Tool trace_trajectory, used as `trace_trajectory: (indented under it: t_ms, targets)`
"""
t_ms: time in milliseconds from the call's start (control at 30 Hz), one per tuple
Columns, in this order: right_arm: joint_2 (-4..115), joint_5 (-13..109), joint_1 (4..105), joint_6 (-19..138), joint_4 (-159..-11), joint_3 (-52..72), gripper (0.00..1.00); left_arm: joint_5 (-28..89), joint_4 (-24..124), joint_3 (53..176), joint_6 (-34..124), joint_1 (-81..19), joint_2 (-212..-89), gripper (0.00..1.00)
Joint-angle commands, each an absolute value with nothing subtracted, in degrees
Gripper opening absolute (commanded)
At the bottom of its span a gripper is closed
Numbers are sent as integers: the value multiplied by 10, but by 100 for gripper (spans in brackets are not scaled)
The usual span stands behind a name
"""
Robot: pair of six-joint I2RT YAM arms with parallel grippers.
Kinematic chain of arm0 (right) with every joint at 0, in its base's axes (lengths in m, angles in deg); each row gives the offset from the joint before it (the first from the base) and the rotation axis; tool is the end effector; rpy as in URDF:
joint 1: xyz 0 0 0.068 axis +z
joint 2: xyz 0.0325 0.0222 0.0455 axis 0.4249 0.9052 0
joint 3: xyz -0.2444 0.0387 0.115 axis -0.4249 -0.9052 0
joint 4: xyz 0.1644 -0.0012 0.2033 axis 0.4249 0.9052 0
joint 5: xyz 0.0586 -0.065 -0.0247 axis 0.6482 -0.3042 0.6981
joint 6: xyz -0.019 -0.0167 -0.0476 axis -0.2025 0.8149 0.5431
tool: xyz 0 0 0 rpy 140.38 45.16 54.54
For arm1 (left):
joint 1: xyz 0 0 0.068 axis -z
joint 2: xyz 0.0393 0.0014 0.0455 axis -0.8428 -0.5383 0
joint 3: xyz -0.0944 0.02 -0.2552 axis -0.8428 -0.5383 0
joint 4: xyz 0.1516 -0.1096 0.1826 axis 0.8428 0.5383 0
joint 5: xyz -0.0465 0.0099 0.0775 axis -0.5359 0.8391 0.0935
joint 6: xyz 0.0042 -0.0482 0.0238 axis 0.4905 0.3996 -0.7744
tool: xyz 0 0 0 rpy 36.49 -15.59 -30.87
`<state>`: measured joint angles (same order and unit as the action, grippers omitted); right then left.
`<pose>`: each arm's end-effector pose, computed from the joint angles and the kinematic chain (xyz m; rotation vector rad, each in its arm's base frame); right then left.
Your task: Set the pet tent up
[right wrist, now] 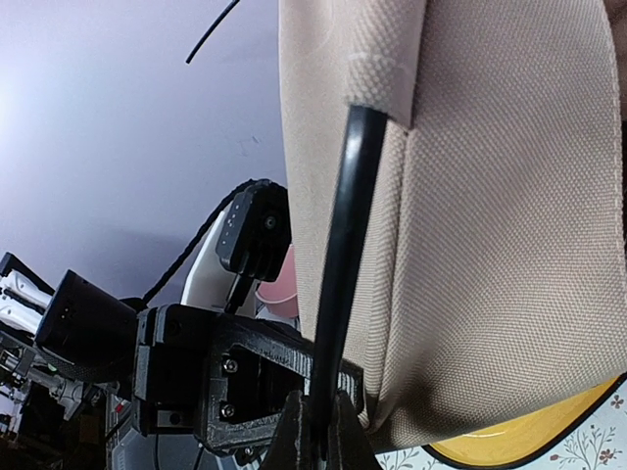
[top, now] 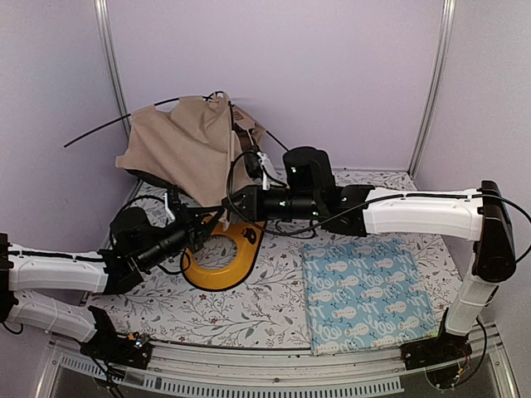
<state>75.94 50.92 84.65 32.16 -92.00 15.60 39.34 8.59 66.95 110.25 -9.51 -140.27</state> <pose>0.2129 0.3738 0.3164 -0.5832 1.9350 1.2696 0.1632 -0.1804 0.2440 -0.4518 1.7394 -1.6653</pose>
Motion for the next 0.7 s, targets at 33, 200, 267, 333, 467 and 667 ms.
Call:
trace_trajectory:
  t_ms: [33, 200, 267, 333, 467, 667]
  targets:
    - [753, 490, 839, 313, -1030, 123, 0, 348, 57, 663, 1122, -94, -1419, 0]
    - [752, 457, 839, 327, -1030, 120, 0, 329, 37, 662, 1139, -90, -1438, 0]
    - [750, 448, 837, 333, -1032, 119, 0, 328, 37, 662, 1140, -87, -1438, 0]
    - [751, 445, 837, 340, -1034, 124, 0, 328, 36, 660, 1145, -87, -1438, 0]
    - [761, 440, 838, 351, -1025, 121, 0, 335, 17, 654, 1158, -87, -1426, 0]
    - [767, 406, 838, 352, -1036, 80, 0, 345, 26, 659, 1158, -87, -1405, 0]
